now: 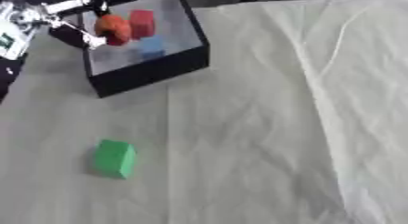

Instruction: Pick up objects on the table and place them in the box.

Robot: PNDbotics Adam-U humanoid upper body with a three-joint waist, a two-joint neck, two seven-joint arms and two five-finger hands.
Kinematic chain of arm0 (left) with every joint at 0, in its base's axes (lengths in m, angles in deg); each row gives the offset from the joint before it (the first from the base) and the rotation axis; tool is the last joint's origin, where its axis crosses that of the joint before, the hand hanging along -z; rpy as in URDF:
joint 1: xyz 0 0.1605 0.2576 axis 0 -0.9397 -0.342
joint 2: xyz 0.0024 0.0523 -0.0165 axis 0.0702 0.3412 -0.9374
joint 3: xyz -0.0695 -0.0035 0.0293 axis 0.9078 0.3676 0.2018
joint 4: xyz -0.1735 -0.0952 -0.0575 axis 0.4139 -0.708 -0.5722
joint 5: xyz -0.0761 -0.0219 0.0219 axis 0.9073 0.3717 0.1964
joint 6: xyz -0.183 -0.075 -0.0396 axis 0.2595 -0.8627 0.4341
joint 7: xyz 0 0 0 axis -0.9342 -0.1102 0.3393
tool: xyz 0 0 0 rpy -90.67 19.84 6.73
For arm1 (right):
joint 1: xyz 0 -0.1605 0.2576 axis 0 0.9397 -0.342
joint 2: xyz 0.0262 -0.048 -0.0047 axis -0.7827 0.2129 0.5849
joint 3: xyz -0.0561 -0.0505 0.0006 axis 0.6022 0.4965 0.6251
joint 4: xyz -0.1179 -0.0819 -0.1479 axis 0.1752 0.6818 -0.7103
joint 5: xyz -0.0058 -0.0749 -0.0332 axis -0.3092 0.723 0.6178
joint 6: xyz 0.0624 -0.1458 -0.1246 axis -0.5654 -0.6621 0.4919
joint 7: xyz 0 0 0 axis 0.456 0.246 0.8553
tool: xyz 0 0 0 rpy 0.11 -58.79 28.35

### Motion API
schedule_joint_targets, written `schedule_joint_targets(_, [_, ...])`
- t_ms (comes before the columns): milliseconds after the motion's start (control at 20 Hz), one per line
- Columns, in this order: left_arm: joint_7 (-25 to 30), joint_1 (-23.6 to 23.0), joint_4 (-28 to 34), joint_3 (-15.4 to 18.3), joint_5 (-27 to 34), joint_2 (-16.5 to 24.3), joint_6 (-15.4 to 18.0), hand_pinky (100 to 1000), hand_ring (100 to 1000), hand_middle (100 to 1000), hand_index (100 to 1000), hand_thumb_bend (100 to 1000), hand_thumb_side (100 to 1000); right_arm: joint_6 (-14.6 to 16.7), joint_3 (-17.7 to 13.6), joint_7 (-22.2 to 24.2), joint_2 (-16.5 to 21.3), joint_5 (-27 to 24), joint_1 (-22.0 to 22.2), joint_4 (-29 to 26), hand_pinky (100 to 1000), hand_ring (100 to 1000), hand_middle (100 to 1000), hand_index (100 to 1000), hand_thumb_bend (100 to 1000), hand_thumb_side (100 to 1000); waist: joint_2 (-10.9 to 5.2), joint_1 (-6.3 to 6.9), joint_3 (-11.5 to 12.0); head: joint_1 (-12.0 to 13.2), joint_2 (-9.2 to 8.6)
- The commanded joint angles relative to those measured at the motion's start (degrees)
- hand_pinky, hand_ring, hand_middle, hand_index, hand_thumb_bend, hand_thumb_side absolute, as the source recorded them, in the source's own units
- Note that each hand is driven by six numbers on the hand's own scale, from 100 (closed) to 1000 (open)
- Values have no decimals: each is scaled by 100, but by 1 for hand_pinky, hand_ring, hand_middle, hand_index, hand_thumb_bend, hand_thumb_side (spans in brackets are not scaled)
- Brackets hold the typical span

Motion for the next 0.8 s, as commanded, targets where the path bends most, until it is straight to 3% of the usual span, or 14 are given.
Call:
schedule_joint_targets(50, [-101,89,-33,96,-341,34,79,763,653,509,647,100,192,13,-97,-40,133,-71,-67,-104,1000,780,670,791,100,523,-26,43,-18,46,-75])
schedule_joint_targets(200, [-200,82,-58,141,-539,23,104,822,744,616,846,132,173,-4,-88,-20,131,-60,-54,-104,1000,780,670,791,100,523,-28,56,-25,43,-76])
schedule_joint_targets(300, [-285,94,-30,163,-602,21,92,844,771,656,885,166,180,-18,-80,-3,128,-43,-52,-104,1000,780,670,791,100,523,-29,63,-24,38,-77])
schedule_joint_targets(400, [-361,104,31,165,-657,21,83,870,796,688,901,233,394,-30,-72,9,127,-27,-49,-104,1000,780,670,791,100,523,-32,69,-22,32,-60])
schedule_joint_targets(500, [-426,100,99,162,-697,18,81,874,798,689,897,252,408,-36,-65,19,125,-20,-51,-104,1000,780,670,791,100,523,-35,69,-22,28,-49])
schedule_joint_targets(750, [-454,83,349,195,-256,25,-100,867,778,655,866,118,285,-29,-76,10,148,0,19,-104,1000,780,670,792,100,524,-89,65,29,-54,51])
schedule_joint_targets(800, [-424,72,430,174,-91,45,-141,864,771,646,860,100,211,-24,-82,1,158,3,36,-104,1000,781,671,792,100,524,-103,66,43,-78,74])
